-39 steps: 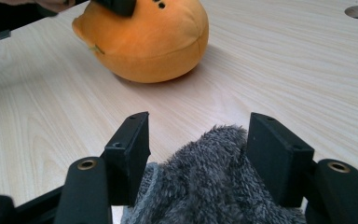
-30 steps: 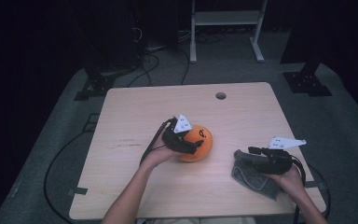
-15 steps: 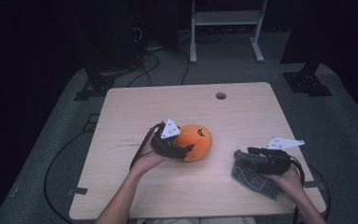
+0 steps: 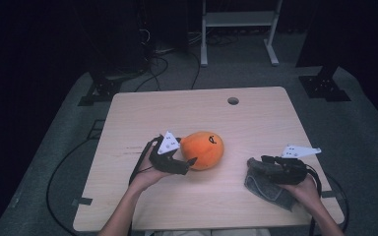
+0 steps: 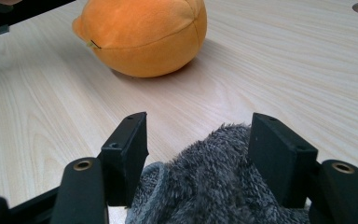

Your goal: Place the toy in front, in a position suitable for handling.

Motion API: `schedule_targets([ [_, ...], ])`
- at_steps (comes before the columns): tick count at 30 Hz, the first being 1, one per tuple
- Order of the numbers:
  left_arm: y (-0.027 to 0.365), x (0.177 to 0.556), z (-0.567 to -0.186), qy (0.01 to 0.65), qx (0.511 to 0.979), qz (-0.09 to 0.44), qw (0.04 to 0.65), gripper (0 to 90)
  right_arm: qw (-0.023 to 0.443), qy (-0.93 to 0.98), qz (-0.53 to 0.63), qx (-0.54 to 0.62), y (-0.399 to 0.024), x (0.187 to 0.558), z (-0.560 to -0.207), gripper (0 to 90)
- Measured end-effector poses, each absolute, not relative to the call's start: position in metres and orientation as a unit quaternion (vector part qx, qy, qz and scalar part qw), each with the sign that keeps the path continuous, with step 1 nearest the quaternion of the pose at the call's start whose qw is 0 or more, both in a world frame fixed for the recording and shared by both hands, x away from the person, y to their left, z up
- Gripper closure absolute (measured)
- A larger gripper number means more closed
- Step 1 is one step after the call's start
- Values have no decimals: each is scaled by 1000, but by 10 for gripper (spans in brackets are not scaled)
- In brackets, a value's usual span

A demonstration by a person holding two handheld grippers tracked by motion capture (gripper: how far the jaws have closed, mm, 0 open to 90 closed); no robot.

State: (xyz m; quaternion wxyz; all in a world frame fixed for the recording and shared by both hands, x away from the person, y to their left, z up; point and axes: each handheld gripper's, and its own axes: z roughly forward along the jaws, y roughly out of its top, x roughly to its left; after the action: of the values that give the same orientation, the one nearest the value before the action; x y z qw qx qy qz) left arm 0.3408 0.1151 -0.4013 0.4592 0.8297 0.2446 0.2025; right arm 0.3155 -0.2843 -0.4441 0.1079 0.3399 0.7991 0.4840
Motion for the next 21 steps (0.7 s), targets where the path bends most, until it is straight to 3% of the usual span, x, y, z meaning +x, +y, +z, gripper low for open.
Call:
schedule_targets([
  [21, 146, 322, -413, 266, 815, 207, 472, 106, 107, 796, 487, 342, -286, 317, -443, 360],
])
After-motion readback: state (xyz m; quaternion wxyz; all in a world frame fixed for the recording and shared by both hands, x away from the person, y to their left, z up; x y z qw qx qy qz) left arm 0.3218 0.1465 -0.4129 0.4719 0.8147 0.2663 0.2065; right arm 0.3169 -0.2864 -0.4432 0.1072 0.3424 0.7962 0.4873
